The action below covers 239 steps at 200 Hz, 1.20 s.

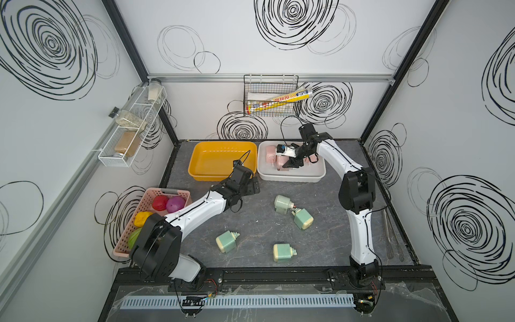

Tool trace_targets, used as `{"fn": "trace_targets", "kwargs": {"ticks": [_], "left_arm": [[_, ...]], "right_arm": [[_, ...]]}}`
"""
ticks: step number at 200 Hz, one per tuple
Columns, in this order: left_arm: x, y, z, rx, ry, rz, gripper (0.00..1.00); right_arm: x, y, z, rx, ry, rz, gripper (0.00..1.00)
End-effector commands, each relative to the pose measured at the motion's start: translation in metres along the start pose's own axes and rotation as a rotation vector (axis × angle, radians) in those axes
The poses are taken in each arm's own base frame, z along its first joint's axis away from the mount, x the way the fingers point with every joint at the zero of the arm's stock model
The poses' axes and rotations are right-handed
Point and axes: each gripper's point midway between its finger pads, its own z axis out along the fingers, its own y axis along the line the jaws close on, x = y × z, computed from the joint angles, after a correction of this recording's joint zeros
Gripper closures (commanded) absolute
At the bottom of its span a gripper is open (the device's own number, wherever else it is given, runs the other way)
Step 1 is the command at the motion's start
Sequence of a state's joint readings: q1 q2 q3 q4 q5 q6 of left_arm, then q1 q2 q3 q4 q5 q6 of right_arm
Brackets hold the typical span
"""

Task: Place the pencil sharpeners by color into the storage box
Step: Place the pencil sharpener in the storage box.

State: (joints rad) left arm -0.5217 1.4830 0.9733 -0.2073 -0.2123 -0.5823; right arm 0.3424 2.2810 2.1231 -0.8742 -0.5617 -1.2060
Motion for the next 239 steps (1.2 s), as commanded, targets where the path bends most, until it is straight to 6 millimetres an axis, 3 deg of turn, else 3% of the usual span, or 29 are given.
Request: {"fn": "trace_targets", "kwargs": {"ticks": [1, 48, 63, 140, 181, 239], "left_arm": [[-0.022, -0.007, 0.001, -0.007, -0.044, 0.014, 0.01], [-0.02, -0.012, 0.007, 0.009, -0.022, 0.012, 0.01], [-0.016, -0.01, 0.007, 0.006, -0.013, 0.013, 0.01], [-0.009, -0.001, 0.007, -0.021, 0.002, 0.018, 0.01], [-0.008, -0.001, 0.008, -0.02, 0.004, 0.016, 0.01], [-0.008, 0.0, 0.008, -0.023, 0.001, 0.015, 0.01]], "right_arm": [[-0.002, 0.011, 0.003, -0.058, 0.009, -0.027, 1.0], [0.015, 0.011, 0.028, -0.067, 0.064, -0.028, 1.0], [0.015, 0.006, 0.031, -0.057, 0.061, -0.025, 0.95], [0.03, 0.011, 0.052, -0.108, 0.073, -0.006, 0.53], [0.03, 0.008, 0.049, -0.092, 0.084, -0.003, 0.33], [0.012, 0.002, 0.034, -0.061, 0.051, -0.026, 0.28]]}}
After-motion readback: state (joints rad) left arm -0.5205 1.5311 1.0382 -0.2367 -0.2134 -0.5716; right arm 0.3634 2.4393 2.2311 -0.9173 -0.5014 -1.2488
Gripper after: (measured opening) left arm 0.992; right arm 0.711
